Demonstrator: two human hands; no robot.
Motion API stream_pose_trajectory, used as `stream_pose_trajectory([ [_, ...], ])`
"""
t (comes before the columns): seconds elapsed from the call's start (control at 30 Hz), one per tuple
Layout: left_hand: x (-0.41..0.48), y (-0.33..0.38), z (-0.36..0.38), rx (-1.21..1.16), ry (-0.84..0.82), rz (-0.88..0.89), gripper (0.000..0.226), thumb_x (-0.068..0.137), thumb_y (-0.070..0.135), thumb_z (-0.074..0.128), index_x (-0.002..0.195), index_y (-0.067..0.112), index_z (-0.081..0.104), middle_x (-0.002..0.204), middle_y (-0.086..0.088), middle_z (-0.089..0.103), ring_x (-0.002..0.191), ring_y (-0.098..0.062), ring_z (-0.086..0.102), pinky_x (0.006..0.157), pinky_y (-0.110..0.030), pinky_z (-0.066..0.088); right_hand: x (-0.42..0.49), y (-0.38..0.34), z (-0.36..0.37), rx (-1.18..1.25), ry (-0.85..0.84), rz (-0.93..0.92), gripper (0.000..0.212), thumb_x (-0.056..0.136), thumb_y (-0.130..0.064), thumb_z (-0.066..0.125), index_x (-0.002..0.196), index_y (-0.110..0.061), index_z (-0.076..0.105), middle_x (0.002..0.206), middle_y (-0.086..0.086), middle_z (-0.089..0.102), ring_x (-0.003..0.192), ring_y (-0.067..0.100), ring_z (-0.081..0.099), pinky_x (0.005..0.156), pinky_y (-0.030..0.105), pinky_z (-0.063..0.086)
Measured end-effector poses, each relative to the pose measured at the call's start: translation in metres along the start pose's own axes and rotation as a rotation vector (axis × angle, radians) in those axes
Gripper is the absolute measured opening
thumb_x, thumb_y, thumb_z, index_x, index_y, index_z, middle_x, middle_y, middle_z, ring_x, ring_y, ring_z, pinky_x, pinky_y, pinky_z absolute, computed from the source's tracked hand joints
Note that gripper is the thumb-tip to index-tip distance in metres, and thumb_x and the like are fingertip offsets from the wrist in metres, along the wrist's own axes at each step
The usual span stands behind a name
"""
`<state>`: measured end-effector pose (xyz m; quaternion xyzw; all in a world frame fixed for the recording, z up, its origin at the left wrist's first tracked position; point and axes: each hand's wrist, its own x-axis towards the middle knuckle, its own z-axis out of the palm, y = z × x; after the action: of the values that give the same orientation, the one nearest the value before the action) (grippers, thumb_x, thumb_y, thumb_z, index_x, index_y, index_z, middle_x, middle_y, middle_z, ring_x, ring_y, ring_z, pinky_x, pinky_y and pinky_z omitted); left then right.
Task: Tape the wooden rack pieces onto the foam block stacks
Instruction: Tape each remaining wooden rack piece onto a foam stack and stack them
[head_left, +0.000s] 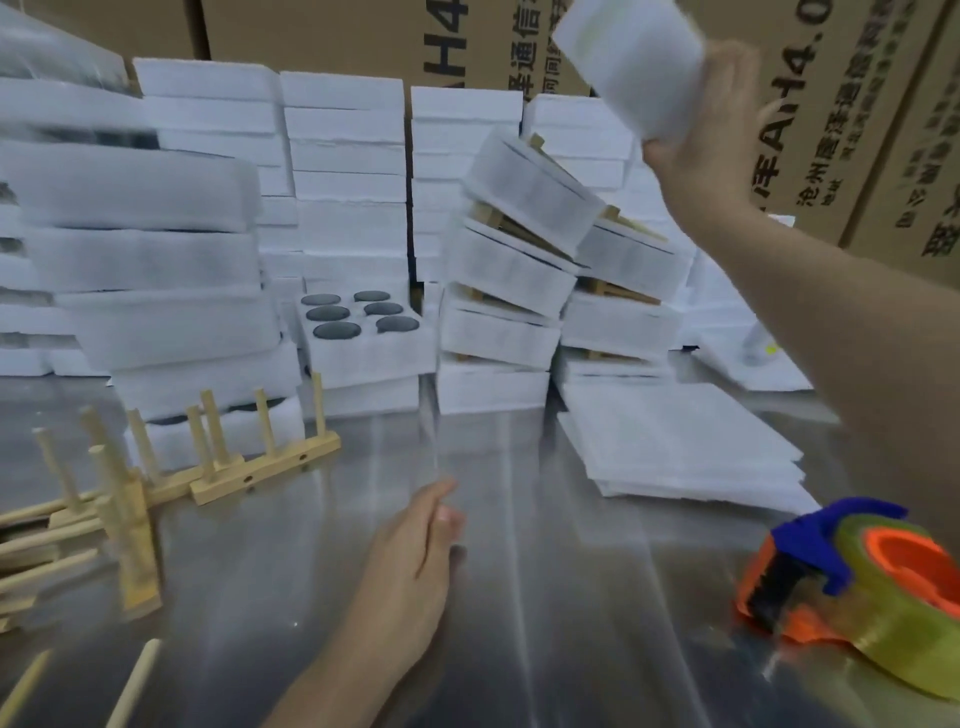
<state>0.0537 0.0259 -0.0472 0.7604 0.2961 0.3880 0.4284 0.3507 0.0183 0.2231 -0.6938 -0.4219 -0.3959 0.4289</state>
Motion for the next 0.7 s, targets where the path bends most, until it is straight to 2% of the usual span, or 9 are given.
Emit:
stream_pose_trajectory([
  [0.07, 0.0, 0.0, 0.001, -0.027, 0.008, 0.002, 0.024, 0.1, 0.02, 0.04, 0.111, 0.028, 0.059, 0.095, 0.001, 0.067, 0.083, -0.004, 0.066, 0.07, -0.004, 0.044, 0.003, 0.005, 0.028, -0.085, -0.187, 0.04, 0.064, 0.079, -0.004, 0.059, 0.139, -0.009, 0.035, 0.144, 0.009, 0.032, 0.129, 0.027, 0.038, 0.112, 0.067, 0.007],
  [0.13, 0.001, 0.0, 0.001, -0.042, 0.01, 0.002, 0.022, 0.1, 0.018, 0.041, 0.105, 0.028, 0.06, 0.09, 0.002, 0.068, 0.077, 0.0, 0.066, 0.068, -0.003, 0.043, -0.001, 0.009, 0.051, -0.092, -0.298, 0.097, 0.066, 0.08, -0.001, 0.058, 0.141, -0.01, 0.033, 0.144, 0.01, 0.031, 0.127, 0.032, 0.038, 0.109, 0.068, 0.014],
  [0.23, 0.003, 0.002, 0.001, -0.024, 0.002, 0.009, 0.025, 0.099, 0.013, 0.042, 0.097, 0.028, 0.061, 0.084, 0.003, 0.07, 0.077, 0.001, 0.067, 0.067, -0.002, 0.042, -0.003, 0.014, 0.067, -0.107, -0.248, 0.129, 0.072, 0.078, -0.001, 0.06, 0.143, -0.012, 0.03, 0.143, 0.01, 0.031, 0.126, 0.031, 0.037, 0.11, 0.066, 0.015],
  [0.33, 0.003, 0.005, -0.001, -0.006, 0.002, 0.019, 0.026, 0.099, 0.011, 0.043, 0.092, 0.027, 0.062, 0.08, 0.003, 0.069, 0.076, 0.003, 0.066, 0.066, -0.002, 0.042, -0.002, 0.019, 0.067, -0.101, -0.278, 0.102, 0.08, 0.074, -0.01, 0.065, 0.144, -0.012, 0.025, 0.143, 0.01, 0.028, 0.129, 0.031, 0.032, 0.109, 0.066, 0.014],
  [0.43, 0.004, 0.005, -0.002, 0.026, 0.003, 0.022, 0.029, 0.099, 0.011, 0.043, 0.087, 0.031, 0.061, 0.079, 0.005, 0.069, 0.076, 0.003, 0.065, 0.067, -0.004, 0.043, -0.004, 0.026, 0.059, -0.02, -0.352, 0.088, 0.098, 0.073, -0.021, 0.071, 0.15, -0.021, 0.01, 0.15, 0.008, 0.017, 0.142, 0.03, 0.013, 0.11, 0.068, 0.005],
  [0.5, 0.005, 0.002, -0.001, 0.046, 0.012, 0.013, 0.03, 0.099, 0.012, 0.042, 0.085, 0.031, 0.061, 0.077, 0.006, 0.069, 0.075, 0.003, 0.065, 0.069, -0.008, 0.046, -0.007, 0.023, 0.05, 0.013, -0.325, 0.125, 0.103, 0.074, -0.009, 0.064, 0.152, -0.027, 0.0, 0.156, 0.009, 0.005, 0.146, 0.03, 0.0, 0.109, 0.066, -0.003],
  [0.57, 0.006, 0.0, 0.0, 0.047, 0.027, -0.007, 0.03, 0.099, 0.012, 0.042, 0.084, 0.028, 0.061, 0.076, 0.007, 0.068, 0.074, 0.002, 0.065, 0.072, -0.014, 0.049, -0.016, 0.007, 0.04, 0.095, -0.191, 0.257, 0.102, 0.071, 0.007, 0.053, 0.152, -0.026, 0.001, 0.156, 0.009, 0.004, 0.146, 0.029, 0.002, 0.114, 0.06, 0.002],
  [0.63, 0.007, 0.0, 0.0, 0.007, 0.047, -0.034, 0.03, 0.1, 0.012, 0.041, 0.085, 0.026, 0.061, 0.077, 0.003, 0.069, 0.074, -0.004, 0.067, 0.078, -0.024, 0.052, -0.037, -0.018, 0.029, 0.228, 0.008, 0.38, 0.095, 0.069, 0.013, 0.044, 0.152, -0.019, 0.011, 0.152, 0.009, 0.013, 0.14, 0.026, 0.015, 0.116, 0.039, 0.018],
  [0.7, 0.009, 0.001, 0.0, -0.063, 0.067, -0.077, 0.029, 0.101, 0.01, 0.039, 0.087, 0.021, 0.062, 0.079, -0.004, 0.07, 0.076, -0.016, 0.069, 0.079, -0.032, 0.054, -0.071, -0.048, 0.019, 0.401, 0.15, 0.379, 0.08, 0.069, 0.015, 0.039, 0.143, -0.014, 0.029, 0.141, 0.009, 0.028, 0.128, 0.022, 0.032, 0.099, 0.017, 0.03],
])
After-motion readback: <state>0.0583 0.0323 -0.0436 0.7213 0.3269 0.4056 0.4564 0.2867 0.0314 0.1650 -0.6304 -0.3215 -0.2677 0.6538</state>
